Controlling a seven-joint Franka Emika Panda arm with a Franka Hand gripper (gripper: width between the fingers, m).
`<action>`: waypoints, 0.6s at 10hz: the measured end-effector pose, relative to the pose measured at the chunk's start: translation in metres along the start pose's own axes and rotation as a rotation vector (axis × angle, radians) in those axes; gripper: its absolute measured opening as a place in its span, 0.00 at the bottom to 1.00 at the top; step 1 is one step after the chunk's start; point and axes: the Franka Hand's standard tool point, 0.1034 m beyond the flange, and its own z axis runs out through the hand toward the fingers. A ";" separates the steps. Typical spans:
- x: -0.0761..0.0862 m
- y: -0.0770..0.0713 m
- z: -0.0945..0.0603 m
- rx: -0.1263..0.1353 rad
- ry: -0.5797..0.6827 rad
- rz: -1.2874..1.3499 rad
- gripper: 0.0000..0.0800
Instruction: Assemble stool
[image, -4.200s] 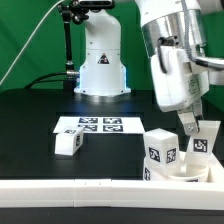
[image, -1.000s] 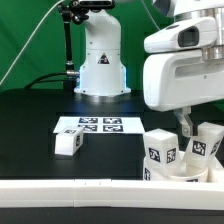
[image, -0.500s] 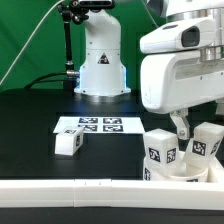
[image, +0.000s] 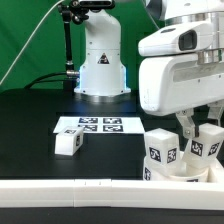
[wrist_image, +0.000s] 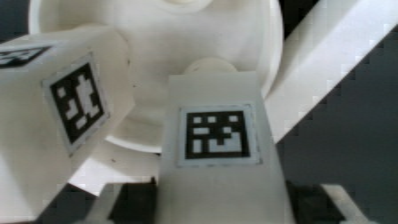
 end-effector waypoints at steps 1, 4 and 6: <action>0.000 0.001 0.000 -0.001 0.000 0.000 0.42; 0.000 0.002 0.000 0.000 0.005 0.214 0.42; 0.000 0.004 0.000 -0.006 0.028 0.473 0.43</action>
Offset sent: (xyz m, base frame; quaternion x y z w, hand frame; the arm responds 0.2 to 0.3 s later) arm 0.0000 0.0000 0.0000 0.0000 0.0000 0.1296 0.9916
